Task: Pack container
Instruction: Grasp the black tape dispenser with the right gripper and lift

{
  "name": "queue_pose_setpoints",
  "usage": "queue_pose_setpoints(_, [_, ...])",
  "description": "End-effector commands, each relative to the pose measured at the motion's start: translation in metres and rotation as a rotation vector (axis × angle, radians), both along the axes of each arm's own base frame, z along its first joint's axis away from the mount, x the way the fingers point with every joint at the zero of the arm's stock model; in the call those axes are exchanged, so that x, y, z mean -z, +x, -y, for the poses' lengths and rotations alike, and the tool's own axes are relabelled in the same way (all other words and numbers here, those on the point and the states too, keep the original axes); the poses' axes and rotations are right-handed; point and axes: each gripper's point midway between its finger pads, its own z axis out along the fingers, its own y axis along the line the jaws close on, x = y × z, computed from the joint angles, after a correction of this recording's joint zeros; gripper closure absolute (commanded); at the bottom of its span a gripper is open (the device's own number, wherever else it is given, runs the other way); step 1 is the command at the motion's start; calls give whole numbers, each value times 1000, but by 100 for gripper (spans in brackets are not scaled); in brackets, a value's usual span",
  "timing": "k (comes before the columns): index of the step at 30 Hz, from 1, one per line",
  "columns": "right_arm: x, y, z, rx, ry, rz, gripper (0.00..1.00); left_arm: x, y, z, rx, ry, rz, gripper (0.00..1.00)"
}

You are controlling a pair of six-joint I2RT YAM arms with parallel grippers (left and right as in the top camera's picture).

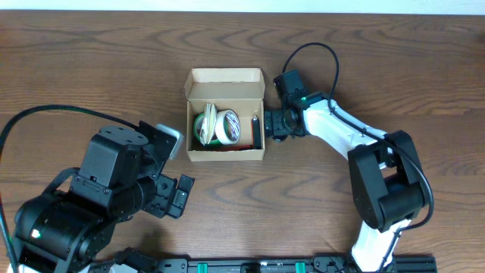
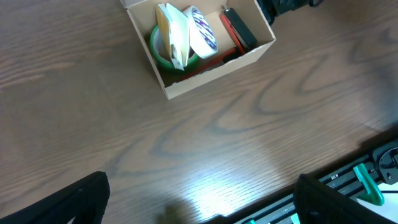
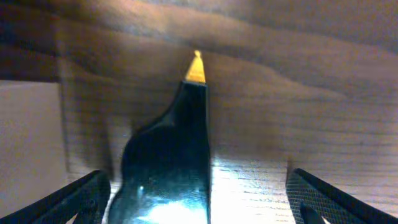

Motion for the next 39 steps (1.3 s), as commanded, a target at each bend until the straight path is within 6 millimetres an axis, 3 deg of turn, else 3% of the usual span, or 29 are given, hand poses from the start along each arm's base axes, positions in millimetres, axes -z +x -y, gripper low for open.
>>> queue_pose_setpoints(1, [6,-3,6,-10,-53,-5,9,-3,0,-2,-11,-1,7,5])
queue_pose_setpoints(7, [6,-1,11,-3,-82,7,11,-3,0,-2,-11,-1,7,5])
queue_pose_setpoints(17, [6,-2,13,-1,-92,4,41,-3,0,-2,-11,-1,7,5])
queue_pose_setpoints(32, [7,-6,13,-3,-91,-16,72,-3,0,-2,-11,-1,7,5])
queue_pose_setpoints(36, [-3,-9,13,24,-88,-39,80,-3,0,-2,-11,-1,7,5])
queue_pose_setpoints(39, [-20,-8,15,35,-96,-51,87,-3,0,-2,-11,-1,7,5])
